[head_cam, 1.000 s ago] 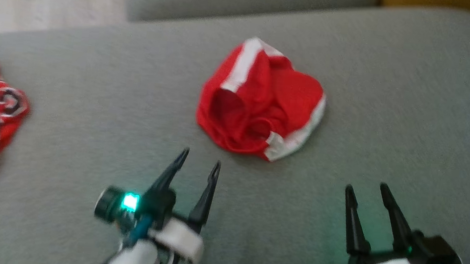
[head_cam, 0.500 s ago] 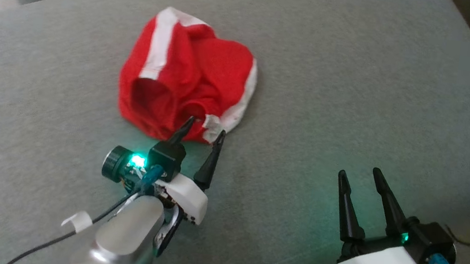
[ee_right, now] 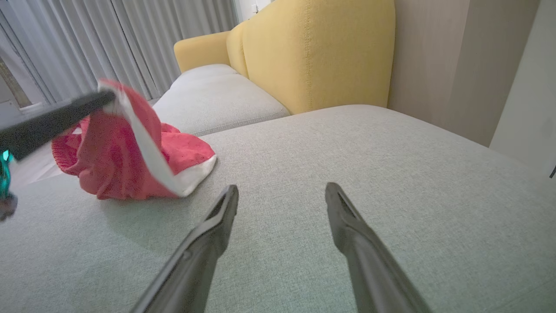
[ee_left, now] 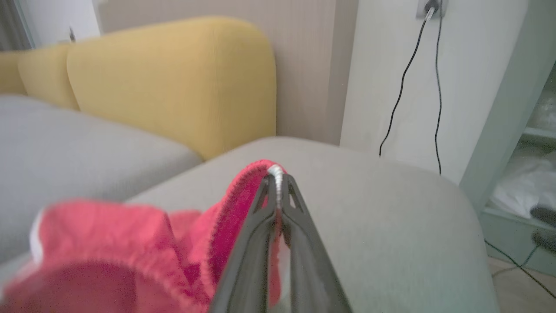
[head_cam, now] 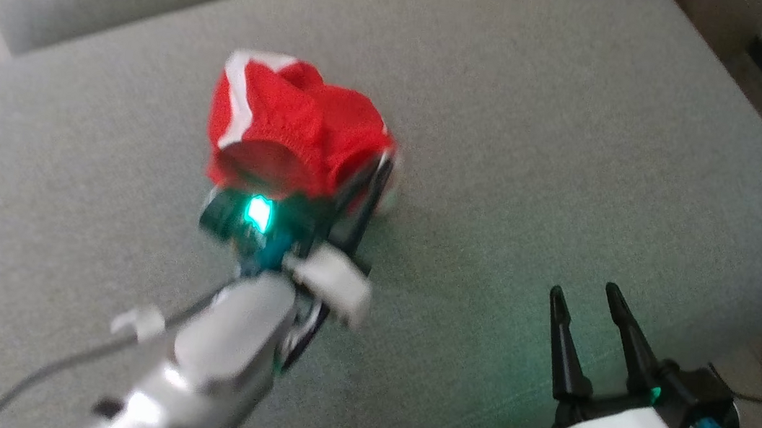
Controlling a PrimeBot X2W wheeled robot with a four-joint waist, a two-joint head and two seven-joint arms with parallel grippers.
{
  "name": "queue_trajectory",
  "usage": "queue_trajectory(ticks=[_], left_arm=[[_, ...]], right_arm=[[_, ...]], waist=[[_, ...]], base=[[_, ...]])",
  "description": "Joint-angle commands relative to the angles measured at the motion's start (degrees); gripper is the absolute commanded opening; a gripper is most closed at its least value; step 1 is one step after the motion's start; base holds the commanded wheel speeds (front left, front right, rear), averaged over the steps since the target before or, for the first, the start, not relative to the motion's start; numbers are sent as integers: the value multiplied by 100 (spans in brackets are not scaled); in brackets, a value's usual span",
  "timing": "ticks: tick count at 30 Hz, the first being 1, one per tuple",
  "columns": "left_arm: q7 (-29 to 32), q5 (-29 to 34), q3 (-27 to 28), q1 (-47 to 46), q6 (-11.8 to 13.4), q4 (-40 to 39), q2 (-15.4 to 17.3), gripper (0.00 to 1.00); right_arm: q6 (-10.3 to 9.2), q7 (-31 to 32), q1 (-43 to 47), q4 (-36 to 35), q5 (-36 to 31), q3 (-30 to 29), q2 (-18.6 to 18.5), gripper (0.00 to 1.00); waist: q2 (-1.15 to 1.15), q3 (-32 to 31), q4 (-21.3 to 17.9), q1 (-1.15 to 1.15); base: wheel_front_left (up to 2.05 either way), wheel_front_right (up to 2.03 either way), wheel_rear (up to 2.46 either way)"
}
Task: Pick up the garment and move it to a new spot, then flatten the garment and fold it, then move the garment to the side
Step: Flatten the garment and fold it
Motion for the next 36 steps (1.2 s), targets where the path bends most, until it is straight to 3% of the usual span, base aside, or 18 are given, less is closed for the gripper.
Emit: queue_trajectory(ticks=[1, 5, 10, 15, 23, 30, 36], left_arm=[[-37, -60, 206, -571, 53, -294, 22, 0], [-9, 53, 389, -1324, 183, -517, 116, 0], [330, 6, 567, -1548, 168, -851, 574, 0], [679, -210, 534, -519, 237, -1260, 1084, 0], [663, -674, 659, 1327, 497, -1839, 1732, 0], [634, -771, 697, 1575, 543, -2183, 1843, 0], [651, -720, 582, 1309, 461, -2263, 1693, 0]], right_arm=[[37, -22, 4, -146, -71, 96, -30, 100], [37, -22, 183, -139, -151, 20, -30, 100], [37, -22, 284, -190, -158, -38, -30, 100], [37, -22, 391, -228, -37, -78, -30, 100], [37, -22, 271, -112, 300, -191, -54, 100], [37, -22, -568, 451, 564, -117, -523, 100], [37, 255, -1937, 1769, 1256, 613, -1214, 100]], waist=[[0, -283, 87, 0], [0, -657, 289, 0], [0, -840, 669, 0], [0, -796, 1196, 0], [0, -437, 2005, 0], [0, -106, 2608, 0], [0, 251, 3130, 0]], base=[[0, 0, 0], [0, 0, 0], [0, 0, 0], [0, 0, 0], [0, 0, 0], [0, 0, 0], [0, 0, 0]])
